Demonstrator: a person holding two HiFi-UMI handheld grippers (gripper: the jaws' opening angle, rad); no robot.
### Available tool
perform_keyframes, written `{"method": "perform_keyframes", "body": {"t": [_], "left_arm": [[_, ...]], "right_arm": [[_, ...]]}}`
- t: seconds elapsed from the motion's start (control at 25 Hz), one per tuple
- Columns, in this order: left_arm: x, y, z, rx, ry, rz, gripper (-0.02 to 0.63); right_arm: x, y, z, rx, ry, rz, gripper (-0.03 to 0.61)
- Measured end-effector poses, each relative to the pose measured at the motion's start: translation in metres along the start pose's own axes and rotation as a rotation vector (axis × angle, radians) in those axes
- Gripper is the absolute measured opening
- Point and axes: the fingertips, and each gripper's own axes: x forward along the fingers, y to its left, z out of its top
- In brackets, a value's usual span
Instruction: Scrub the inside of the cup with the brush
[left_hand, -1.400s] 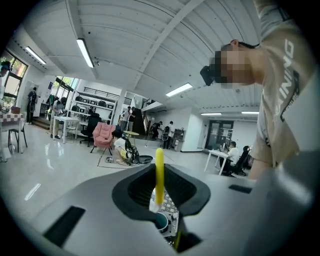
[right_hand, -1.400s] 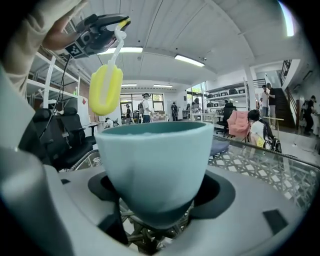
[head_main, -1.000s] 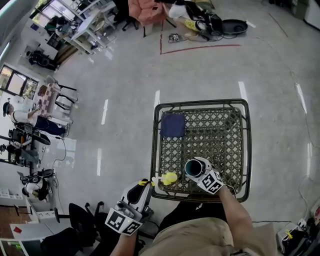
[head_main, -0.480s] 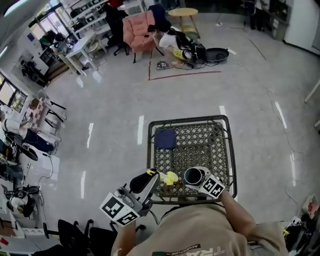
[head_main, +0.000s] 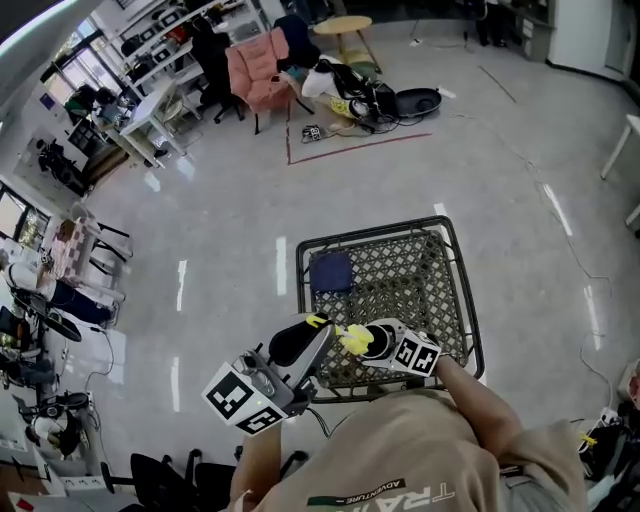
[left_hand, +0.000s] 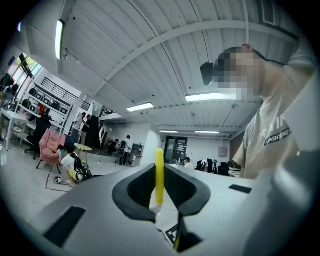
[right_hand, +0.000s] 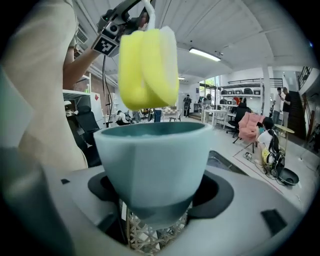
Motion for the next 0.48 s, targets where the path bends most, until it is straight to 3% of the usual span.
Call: {"method": "perform_keyframes", "body": {"t": [0.12, 0.28, 0.48], "left_arm": [[0.001, 0.0, -0.005, -0.008, 0.001, -0.015, 0.058], [-0.003, 0.008, -0.012, -0.029, -0.015, -0.004, 0.058], [-0.007, 0.006, -0.002, -0.013, -0.033, -0.015, 0.058]], "right_arm": [[0.005, -0.001, 0.018, -0.011, -0.027, 0.0, 0.387], [0.008, 0.001, 0.018, -0.058, 0.023, 0.02, 0.387], [0.004, 0.011, 0.034, -0.064, -0.037, 0.003, 0.387]]}}
